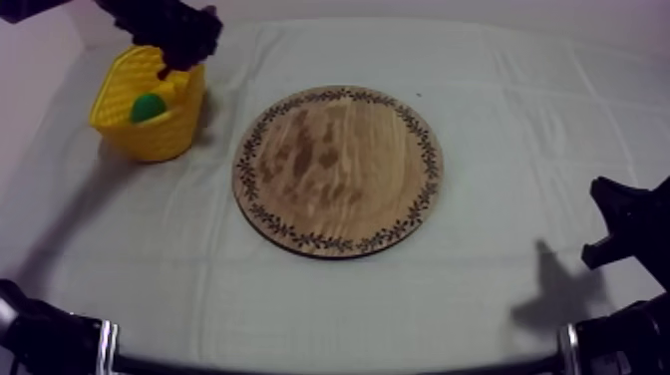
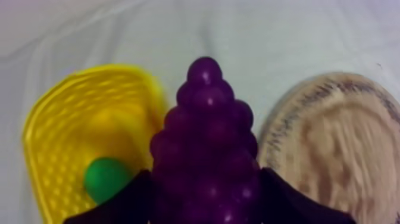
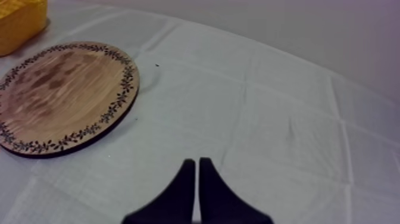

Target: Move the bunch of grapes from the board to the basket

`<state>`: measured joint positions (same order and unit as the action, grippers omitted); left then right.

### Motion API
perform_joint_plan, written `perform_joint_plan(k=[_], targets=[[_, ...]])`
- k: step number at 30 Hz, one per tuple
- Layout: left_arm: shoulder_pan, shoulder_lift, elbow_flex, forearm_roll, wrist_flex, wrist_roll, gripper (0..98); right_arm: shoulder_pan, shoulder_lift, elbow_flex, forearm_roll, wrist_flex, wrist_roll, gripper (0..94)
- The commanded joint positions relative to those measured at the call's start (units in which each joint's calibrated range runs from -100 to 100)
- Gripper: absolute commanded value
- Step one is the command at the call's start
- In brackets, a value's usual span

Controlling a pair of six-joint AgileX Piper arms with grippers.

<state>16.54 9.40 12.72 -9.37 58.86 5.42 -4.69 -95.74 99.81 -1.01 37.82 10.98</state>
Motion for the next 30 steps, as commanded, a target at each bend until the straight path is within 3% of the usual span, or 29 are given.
perform_joint_plan(k=[1, 7, 22, 26, 30], targets=[[-2.6, 0.3, 0.0, -0.78, -0.2, 1.4, 44.4, 0.0, 0.0, 0.0, 0.0, 0.0, 0.0, 0.4], [-5.6, 3.2, 0.7, -2.51, -1.5, 4.2, 42.5, 0.0, 0.0, 0.0, 0.0, 0.0, 0.0, 0.4], [-8.6, 11.9, 1.2, -2.62, -5.8, 4.9, 44.5, 0.0, 0.0, 0.0, 0.0, 0.0, 0.0, 0.4], [-9.0, 12.5, 0.1, -2.59, -5.8, 4.8, 50.5, 0.0, 0.0, 0.0, 0.0, 0.0, 0.0, 0.4], [-9.0, 12.5, -0.9, -2.58, -5.1, 4.9, 70.9, 0.0, 0.0, 0.0, 0.0, 0.0, 0.0, 0.4]])
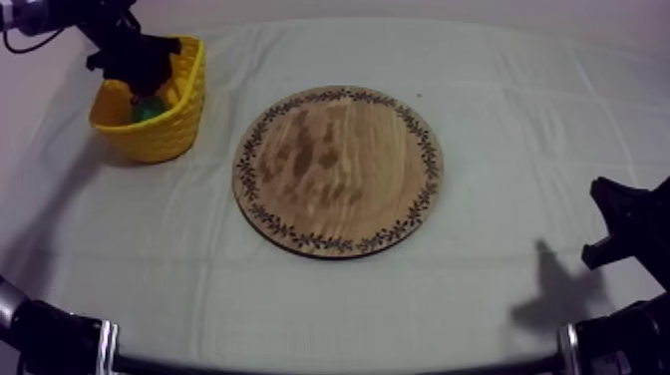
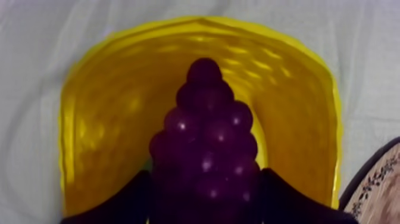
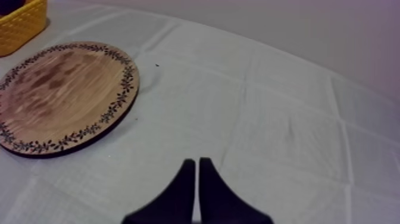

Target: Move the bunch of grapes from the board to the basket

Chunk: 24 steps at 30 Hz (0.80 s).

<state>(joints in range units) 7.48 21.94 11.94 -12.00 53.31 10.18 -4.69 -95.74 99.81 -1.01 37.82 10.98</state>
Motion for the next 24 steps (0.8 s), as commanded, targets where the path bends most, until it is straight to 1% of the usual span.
perform_joint_plan(k=[1, 3, 6, 9, 12, 14, 18, 20, 23, 24], targets=[[0.1, -0.2, -0.3, 0.02, 0.8, 0.3, 77.3, 0.0, 0.0, 0.0, 0.0, 0.0, 0.0, 0.4], [0.3, -0.5, -0.5, 0.00, 1.5, 0.7, 86.3, 0.0, 0.0, 0.0, 0.0, 0.0, 0.0, 0.4], [0.6, -1.3, -0.2, -0.12, 2.0, 1.2, 92.2, 0.0, 0.0, 0.0, 0.0, 0.0, 0.0, 0.4], [0.9, -2.3, 0.3, -0.05, 1.9, 1.5, 93.7, 0.0, 0.0, 0.0, 0.0, 0.0, 0.0, 0.4], [1.0, -3.7, 0.8, -0.15, 0.9, 1.9, 88.6, 0.0, 0.0, 0.0, 0.0, 0.0, 0.0, 0.4], [0.8, -5.0, 1.2, -0.19, -0.3, 2.2, 79.4, 0.0, 0.0, 0.0, 0.0, 0.0, 0.0, 0.4], [0.1, -8.5, 1.9, -0.22, -3.5, 2.4, 55.5, 0.0, 0.0, 0.0, 0.0, 0.0, 0.0, 0.4], [-0.5, -10.9, 2.7, -0.23, -5.8, 2.5, 44.4, 0.0, 0.0, 0.0, 0.0, 0.0, 0.0, 0.4], [-1.3, -15.0, 4.5, -0.18, -10.2, 2.4, 23.6, 0.0, 0.0, 0.0, 0.0, 0.0, 0.0, 0.4], [-1.5, -16.6, 5.2, -0.12, -11.4, 2.3, 18.4, 0.0, 0.0, 0.0, 0.0, 0.0, 0.0, 0.4]])
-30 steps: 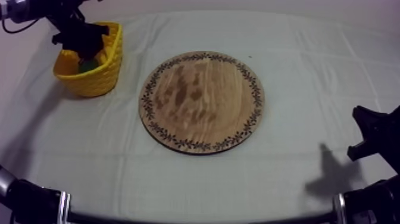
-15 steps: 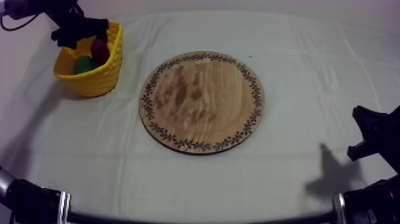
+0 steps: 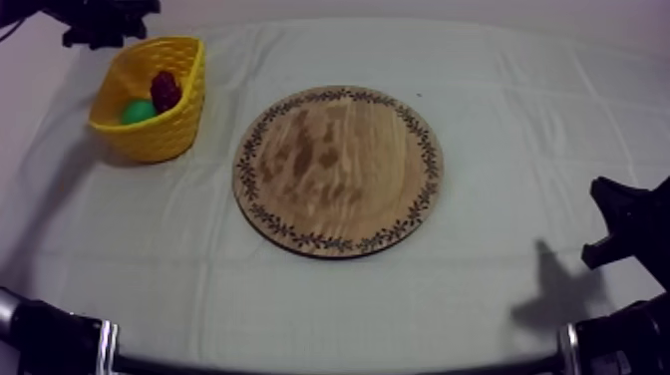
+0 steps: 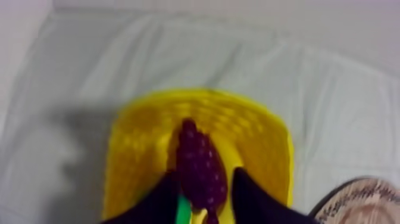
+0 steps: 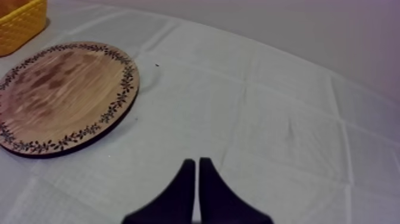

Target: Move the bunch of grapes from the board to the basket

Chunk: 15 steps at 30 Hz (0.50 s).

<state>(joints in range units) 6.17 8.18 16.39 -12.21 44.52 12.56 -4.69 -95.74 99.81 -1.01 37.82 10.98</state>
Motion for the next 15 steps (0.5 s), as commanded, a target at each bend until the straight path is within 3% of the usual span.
perform_joint_plan(k=[1, 4, 10, 15], targets=[[-0.3, -4.4, 1.5, 0.13, -3.5, -0.1, 14.4, 0.0, 0.0, 0.0, 0.0, 0.0, 0.0, 0.4], [-0.5, -9.6, 3.8, 0.24, -5.1, 0.3, 7.4, 0.0, 0.0, 0.0, 0.0, 0.0, 0.0, 0.4], [-2.5, -23.6, 11.8, 1.63, -8.2, 1.8, 4.0, 0.0, 0.0, 0.0, 0.0, 0.0, 0.0, 0.4], [-4.9, -38.4, 22.7, 2.93, -11.9, 0.1, 3.1, 0.0, 0.0, 0.0, 0.0, 0.0, 0.0, 0.4]])
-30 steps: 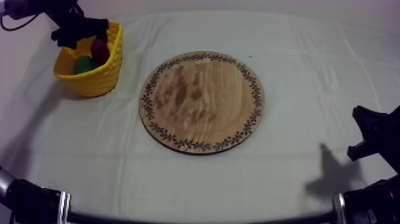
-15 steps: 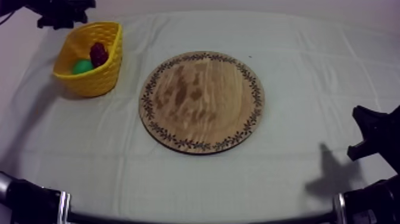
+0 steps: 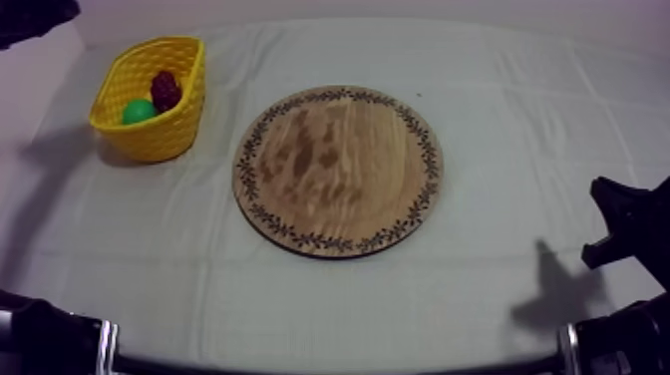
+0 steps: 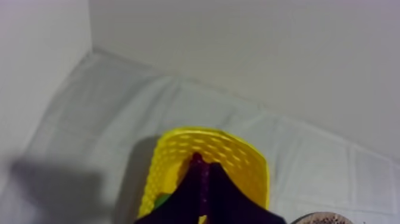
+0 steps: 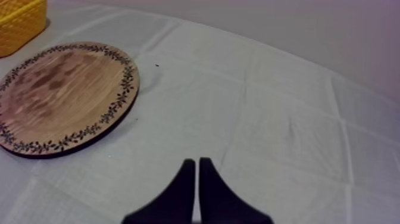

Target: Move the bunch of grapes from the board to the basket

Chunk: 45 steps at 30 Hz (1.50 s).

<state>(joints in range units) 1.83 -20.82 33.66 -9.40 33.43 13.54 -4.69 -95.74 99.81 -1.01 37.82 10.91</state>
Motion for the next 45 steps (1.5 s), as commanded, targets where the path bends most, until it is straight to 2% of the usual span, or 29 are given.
perform_joint_plan(k=[1, 8, 13, 25, 29, 37, 45], targets=[[-0.9, -12.5, 8.0, 0.22, -1.4, -1.3, 2.9, 0.0, 0.0, 0.0, 0.0, 0.0, 0.1, 0.4], [-2.3, -36.0, 31.0, 0.50, -5.5, -4.5, 1.3, 0.0, 0.0, 0.0, 0.0, 0.0, 0.1, 0.4], [-2.3, -50.1, 44.9, 0.30, -6.2, -5.4, 0.5, 0.0, 0.0, 0.0, 0.0, 0.0, 0.0, 0.4], [-0.7, -68.2, 62.1, -0.87, -6.3, -5.9, 0.0, 0.0, 0.0, 0.0, 0.0, 0.0, 0.0, 0.4], [-0.8, -71.2, 64.3, 0.18, -5.5, -7.3, 0.0, 0.0, 0.0, 0.0, 0.0, 0.0, 0.0, 0.4], [-1.4, -76.8, 65.8, 4.00, -4.2, -10.8, 0.0, 0.0, 0.0, 0.0, 0.0, 0.0, 0.1, 0.4], [-2.9, -78.7, 66.2, 5.62, -3.6, -11.6, 0.0, 0.0, 0.0, 0.0, 0.0, 0.0, 0.1, 0.4]])
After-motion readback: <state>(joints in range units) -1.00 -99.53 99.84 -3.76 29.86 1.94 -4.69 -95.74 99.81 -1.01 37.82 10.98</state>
